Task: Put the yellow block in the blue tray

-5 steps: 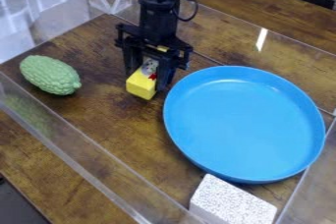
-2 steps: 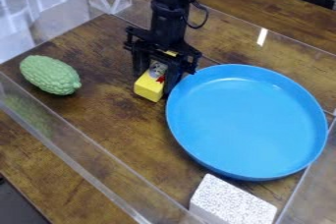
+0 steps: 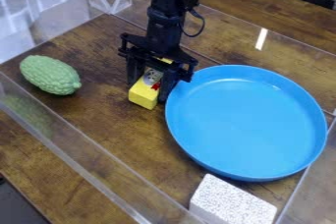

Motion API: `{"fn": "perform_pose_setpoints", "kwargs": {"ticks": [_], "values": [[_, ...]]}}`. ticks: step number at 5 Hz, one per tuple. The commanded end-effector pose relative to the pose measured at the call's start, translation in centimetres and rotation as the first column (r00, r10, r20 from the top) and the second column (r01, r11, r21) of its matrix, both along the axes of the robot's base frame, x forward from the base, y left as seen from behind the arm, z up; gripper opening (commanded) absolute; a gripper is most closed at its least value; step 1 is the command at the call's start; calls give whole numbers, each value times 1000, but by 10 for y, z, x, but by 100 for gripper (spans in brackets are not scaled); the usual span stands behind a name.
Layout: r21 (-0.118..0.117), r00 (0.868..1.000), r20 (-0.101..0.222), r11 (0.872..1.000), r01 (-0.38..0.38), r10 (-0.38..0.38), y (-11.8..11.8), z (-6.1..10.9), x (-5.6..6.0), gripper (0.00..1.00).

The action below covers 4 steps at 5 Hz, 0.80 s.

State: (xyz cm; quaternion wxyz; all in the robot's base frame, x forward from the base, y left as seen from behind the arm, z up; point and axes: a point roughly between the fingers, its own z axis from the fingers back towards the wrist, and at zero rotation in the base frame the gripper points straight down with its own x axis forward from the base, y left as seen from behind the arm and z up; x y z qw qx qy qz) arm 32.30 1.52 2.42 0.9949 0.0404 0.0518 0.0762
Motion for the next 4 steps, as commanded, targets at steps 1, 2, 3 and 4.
{"fn": "perform_pose_setpoints", "kwargs": {"ticks": [1,2,3,4], "values": [[13,994,99,999,37,-38,-7,28,7,0],[21,994,103,999,35,-37,-14,30,8,0],[30,994,107,999,31,-34,-12,34,17,0],[42,992,125,999,29,-34,-11,51,25,0]]}}
